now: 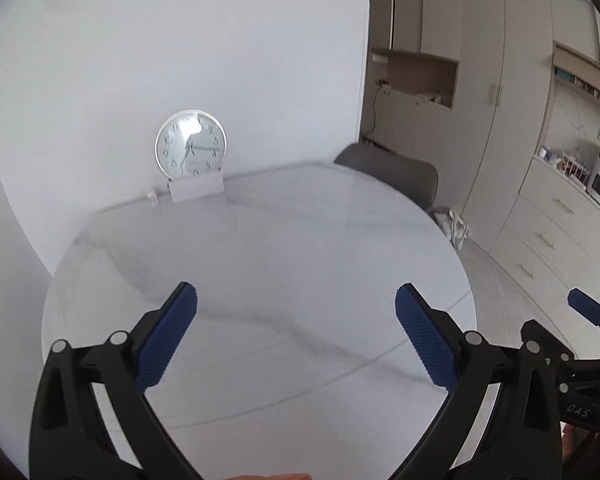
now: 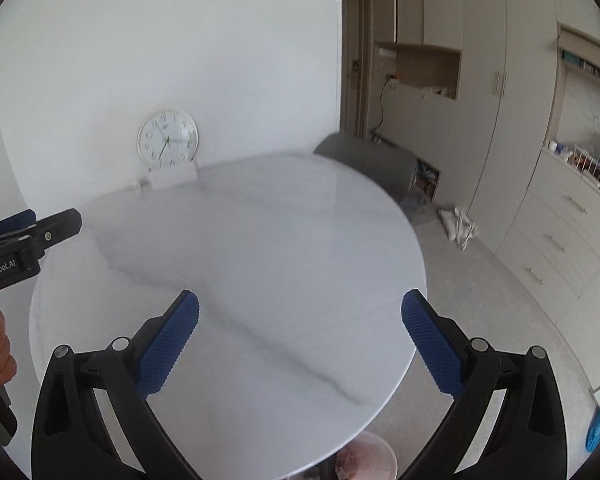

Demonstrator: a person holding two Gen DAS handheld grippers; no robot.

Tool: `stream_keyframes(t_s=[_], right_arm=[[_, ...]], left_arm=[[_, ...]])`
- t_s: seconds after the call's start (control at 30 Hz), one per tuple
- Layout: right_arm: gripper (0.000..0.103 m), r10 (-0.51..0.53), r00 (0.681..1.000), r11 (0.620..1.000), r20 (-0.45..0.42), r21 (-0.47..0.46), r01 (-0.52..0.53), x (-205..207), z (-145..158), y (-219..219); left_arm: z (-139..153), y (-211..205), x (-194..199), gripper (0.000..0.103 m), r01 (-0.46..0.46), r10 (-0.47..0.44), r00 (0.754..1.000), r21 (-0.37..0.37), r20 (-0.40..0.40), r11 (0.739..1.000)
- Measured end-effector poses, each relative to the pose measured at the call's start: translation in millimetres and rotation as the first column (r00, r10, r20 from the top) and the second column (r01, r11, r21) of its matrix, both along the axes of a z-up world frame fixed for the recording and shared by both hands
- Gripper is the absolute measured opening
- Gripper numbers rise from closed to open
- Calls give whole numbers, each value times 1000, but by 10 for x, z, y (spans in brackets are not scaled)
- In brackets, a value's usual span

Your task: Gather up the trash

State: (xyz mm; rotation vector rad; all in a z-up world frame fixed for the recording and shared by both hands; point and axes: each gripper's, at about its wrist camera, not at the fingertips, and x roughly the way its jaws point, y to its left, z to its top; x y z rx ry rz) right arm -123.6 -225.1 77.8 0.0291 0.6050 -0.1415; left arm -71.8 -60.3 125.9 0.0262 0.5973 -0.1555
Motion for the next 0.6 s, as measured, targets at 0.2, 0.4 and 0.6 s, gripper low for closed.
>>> stream_keyframes(t_s=[0.2,0.4,0.6], right_arm=[[101,-43,985,998,168,-29,48,142,882,-32],[101,-107,971,992,214,-41,119,85,1050,-59],[101,-104,976,994,190,-20,110,101,919,-43]], left_arm=[[718,-39,240,95,-45,45,994,-3,103,999],[852,-74,309,95,-56,59,995,-32,86,998],[802,-158,287,95,-27,28,996,-21,80,999]])
